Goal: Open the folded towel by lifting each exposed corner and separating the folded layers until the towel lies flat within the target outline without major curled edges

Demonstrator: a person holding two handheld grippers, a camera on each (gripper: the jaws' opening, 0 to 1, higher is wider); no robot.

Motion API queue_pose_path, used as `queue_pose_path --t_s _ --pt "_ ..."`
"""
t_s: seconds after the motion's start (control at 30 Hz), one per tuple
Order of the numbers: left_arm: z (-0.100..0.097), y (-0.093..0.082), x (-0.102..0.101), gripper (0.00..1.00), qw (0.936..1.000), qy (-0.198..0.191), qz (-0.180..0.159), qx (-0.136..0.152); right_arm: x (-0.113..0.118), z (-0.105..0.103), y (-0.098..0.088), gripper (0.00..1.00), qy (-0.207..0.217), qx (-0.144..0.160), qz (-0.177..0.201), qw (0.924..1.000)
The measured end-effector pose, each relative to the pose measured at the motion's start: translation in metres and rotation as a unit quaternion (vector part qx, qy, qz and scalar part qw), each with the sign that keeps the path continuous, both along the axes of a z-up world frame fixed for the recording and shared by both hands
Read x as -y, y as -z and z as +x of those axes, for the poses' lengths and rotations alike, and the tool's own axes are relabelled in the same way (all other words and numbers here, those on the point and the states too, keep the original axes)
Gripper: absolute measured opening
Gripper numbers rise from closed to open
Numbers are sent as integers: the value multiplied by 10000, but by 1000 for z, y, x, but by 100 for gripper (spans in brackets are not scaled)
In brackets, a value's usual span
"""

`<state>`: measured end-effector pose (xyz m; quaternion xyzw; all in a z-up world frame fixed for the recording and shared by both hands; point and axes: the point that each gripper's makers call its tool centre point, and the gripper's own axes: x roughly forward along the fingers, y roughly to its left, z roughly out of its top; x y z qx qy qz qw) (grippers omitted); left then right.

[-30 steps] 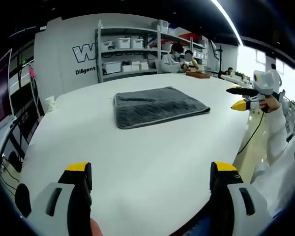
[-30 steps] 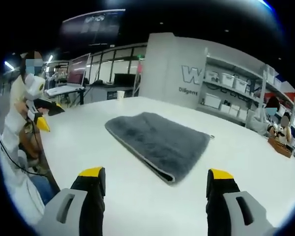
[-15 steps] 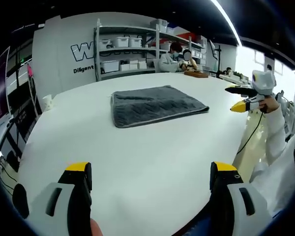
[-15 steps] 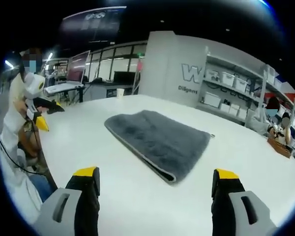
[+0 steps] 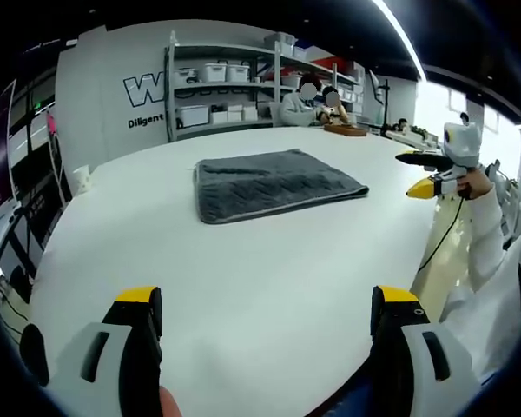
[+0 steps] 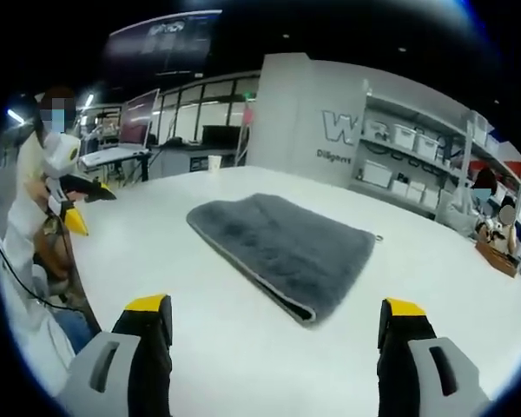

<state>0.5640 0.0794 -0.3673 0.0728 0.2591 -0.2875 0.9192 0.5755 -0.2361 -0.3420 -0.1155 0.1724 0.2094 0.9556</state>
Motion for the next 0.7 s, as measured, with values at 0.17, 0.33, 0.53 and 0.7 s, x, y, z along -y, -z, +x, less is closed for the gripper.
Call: queue_pose_path --t_s 0.17,0.33,0.53,0.7 --pt "1 0 -3 99 10000 -30 -24 5 -2 -1 0 99 -10 1 4 10000" --pt "1 0 -4 99 10000 -27 -15 -5 -2 -1 2 99 18 -45 8 10000" --pt "2 2 -6 99 10000 14 -81 -2 -12 -1 6 99 -38 -108 -81 9999" --pt "3 2 -11 99 9998 42 -182 6 -23 1 6 99 -77 -86 -144 9998"
